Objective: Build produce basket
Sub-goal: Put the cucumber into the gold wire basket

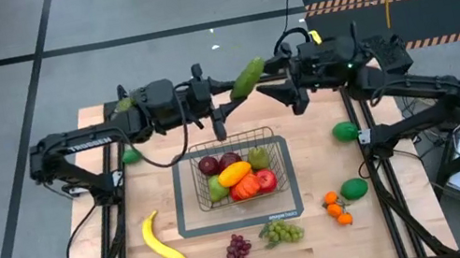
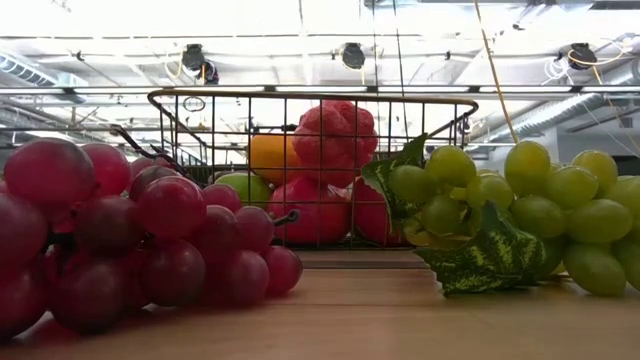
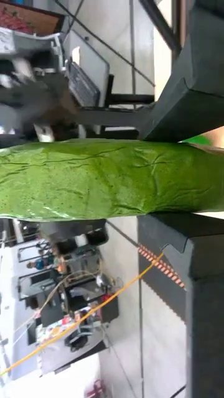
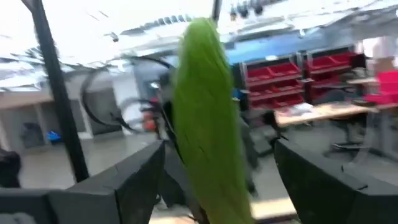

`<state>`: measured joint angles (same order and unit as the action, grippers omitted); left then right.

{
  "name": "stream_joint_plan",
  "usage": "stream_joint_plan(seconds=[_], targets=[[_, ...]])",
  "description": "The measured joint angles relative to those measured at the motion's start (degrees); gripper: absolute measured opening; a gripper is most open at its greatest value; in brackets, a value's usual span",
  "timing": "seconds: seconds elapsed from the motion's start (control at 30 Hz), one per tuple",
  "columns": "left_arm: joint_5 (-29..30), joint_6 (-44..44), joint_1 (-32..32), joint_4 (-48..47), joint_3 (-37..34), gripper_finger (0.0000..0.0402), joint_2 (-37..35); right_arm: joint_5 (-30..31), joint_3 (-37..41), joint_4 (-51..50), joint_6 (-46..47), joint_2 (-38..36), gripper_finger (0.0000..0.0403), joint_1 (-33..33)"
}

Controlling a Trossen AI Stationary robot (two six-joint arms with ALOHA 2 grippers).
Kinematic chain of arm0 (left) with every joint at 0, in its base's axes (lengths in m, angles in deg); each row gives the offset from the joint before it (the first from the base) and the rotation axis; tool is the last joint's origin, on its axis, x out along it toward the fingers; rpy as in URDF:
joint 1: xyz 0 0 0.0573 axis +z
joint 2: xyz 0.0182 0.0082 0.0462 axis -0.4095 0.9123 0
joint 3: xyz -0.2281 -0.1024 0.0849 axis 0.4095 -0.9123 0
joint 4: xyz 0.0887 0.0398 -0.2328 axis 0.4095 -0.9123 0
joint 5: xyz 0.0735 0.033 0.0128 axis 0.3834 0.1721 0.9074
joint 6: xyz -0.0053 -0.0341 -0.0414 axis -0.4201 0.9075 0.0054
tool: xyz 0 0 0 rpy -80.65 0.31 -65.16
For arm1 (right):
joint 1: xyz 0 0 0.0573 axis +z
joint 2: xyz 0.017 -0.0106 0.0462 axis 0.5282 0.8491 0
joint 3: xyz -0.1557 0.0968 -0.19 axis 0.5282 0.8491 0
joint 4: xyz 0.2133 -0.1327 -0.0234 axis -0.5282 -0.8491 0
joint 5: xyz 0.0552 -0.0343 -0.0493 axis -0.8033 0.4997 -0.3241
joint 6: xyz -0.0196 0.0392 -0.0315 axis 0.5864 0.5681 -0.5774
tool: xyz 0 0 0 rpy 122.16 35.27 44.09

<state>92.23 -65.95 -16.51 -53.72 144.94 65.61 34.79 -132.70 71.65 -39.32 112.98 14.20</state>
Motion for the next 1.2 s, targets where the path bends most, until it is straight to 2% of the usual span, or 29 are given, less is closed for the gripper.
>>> stream_joint_plan(seconds=[0.13,0.27,0.6,0.8,0.93,1.03,1.2], targets=[[0.04,0.17,-0.56,1.01,0.01,0.0173,0.78,-0.66,-0.06,6.61,3.42,1.85,0.0294,1.14],[-0.04,0.29,-0.73,1.15,-0.06,0.0173,1.35,-0.7,-0.06,9.35,5.77,2.39,0.0268,1.63],[-0.33,2.68,-0.73,2.16,-0.1,0.0173,3.64,-0.58,-0.06,9.17,8.59,2.39,0.0168,1.68],[-0.33,8.35,-0.85,2.34,-0.08,0.018,4.05,-0.44,-0.06,8.89,8.57,2.39,0.0133,1.63],[0.82,9.38,-1.77,2.64,-0.08,0.0218,4.05,-0.66,-0.06,8.97,8.82,2.31,0.013,1.7],[3.6,11.48,-2.53,2.35,-0.08,0.0262,4.05,-0.66,-0.06,8.76,9.63,2.33,0.013,1.7],[4.01,14.66,-2.94,1.8,-0.08,0.034,3.56,-0.7,-0.06,8.27,10.42,2.35,0.013,1.7]])
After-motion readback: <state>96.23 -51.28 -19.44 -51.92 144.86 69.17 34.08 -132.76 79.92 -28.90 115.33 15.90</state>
